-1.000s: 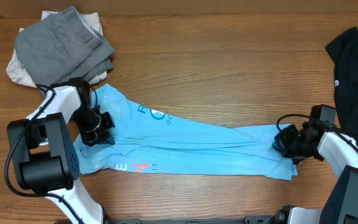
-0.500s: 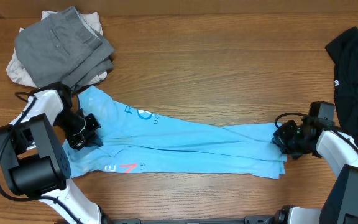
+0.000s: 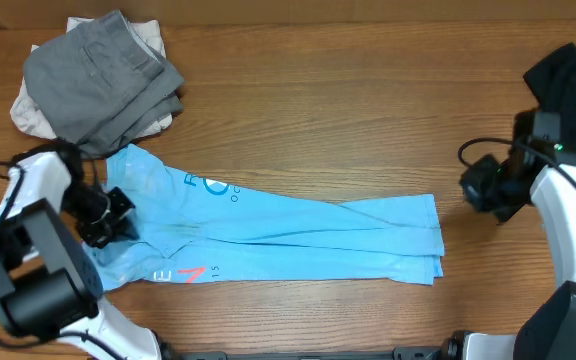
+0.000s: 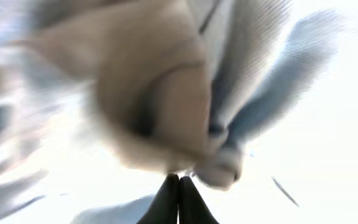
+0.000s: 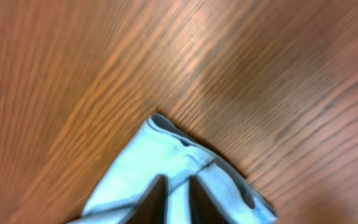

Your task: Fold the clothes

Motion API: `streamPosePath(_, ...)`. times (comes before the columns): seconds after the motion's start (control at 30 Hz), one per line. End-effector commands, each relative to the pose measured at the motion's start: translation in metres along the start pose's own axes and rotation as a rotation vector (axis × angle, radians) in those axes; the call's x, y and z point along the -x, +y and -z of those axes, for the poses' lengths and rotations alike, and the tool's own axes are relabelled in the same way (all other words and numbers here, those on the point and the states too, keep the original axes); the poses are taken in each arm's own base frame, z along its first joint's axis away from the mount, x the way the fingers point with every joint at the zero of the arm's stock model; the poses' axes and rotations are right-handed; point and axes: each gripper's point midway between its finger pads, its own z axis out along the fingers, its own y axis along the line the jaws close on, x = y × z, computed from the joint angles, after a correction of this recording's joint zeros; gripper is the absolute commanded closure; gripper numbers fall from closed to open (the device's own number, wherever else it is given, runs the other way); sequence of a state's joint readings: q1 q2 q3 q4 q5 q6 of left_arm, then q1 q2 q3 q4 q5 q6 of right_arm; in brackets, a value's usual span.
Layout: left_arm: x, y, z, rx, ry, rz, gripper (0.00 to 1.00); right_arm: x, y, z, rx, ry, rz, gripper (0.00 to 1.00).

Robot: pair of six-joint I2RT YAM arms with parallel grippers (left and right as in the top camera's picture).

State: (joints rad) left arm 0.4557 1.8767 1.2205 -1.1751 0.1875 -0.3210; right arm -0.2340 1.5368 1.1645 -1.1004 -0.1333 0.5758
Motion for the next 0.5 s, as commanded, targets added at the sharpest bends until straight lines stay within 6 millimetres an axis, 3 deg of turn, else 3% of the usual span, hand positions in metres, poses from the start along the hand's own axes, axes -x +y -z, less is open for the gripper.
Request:
streamPosePath(0.0, 0.006, -0.005, 0.042, -0.038, -0.138, 0.005, 0.89, 0.012, 0.006, 0.018, -0.004, -0.052, 0.055, 0.56)
streamPosePath(0.07, 0.002, -0.007, 0.060, -0.057, -0.192, -0.006, 0.87, 0.015, 0.005, 0.024, 0.002, -0.060, 0.047, 0.26)
streamPosePath(0.13, -0.004, -0.008, 0.075, -0.073, -0.241, -0.015, 0.80, 0.020, -0.001, 0.030, 0.018, -0.066, 0.022, 0.12)
streamPosePath(0.27, -0.024, -0.020, 0.100, -0.146, -0.298, -0.082, 0.54, 0.030, -0.015, 0.035, 0.118, -0.027, 0.024, 0.04)
streamPosePath(0.33, -0.035, -0.032, 0.108, -0.209, -0.301, -0.143, 0.15, 0.031, -0.015, 0.039, 0.213, 0.003, 0.034, 0.04)
streamPosePath(0.37, -0.041, -0.039, 0.111, -0.244, -0.297, -0.174, 0.00, 0.031, -0.014, 0.041, 0.266, 0.017, 0.063, 0.04)
streamPosePath(0.47, -0.060, -0.060, 0.114, -0.337, -0.257, -0.271, 0.00, 0.023, -0.023, 0.036, 0.296, 0.055, 0.067, 0.01)
